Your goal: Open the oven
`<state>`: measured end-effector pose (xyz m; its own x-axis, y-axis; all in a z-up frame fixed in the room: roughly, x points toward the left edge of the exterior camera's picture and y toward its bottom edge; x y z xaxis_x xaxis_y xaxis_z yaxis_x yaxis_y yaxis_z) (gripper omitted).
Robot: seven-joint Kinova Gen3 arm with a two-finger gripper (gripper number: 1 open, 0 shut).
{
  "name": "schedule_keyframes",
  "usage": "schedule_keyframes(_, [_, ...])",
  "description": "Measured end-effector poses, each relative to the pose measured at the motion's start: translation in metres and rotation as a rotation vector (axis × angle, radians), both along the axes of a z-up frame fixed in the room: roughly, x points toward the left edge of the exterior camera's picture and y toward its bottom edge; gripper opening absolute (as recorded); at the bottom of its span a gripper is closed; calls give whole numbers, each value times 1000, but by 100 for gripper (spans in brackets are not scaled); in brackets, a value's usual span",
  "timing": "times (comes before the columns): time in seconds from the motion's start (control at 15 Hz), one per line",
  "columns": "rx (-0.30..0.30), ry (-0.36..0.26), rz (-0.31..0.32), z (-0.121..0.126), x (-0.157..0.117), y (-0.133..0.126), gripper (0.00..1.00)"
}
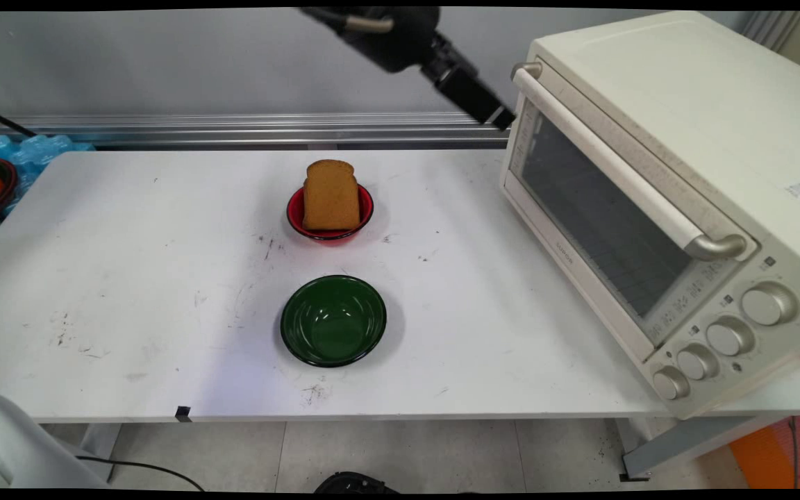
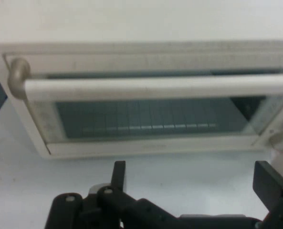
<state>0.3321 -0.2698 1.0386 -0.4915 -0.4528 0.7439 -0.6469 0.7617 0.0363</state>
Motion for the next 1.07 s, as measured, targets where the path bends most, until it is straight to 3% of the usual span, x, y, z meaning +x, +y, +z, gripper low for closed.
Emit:
schedule_keyframes(0.53, [-16,4,51,17,-42,-39,100])
schedule_keyframes(1.07, [-30,-24,61,10,-74,-74,100])
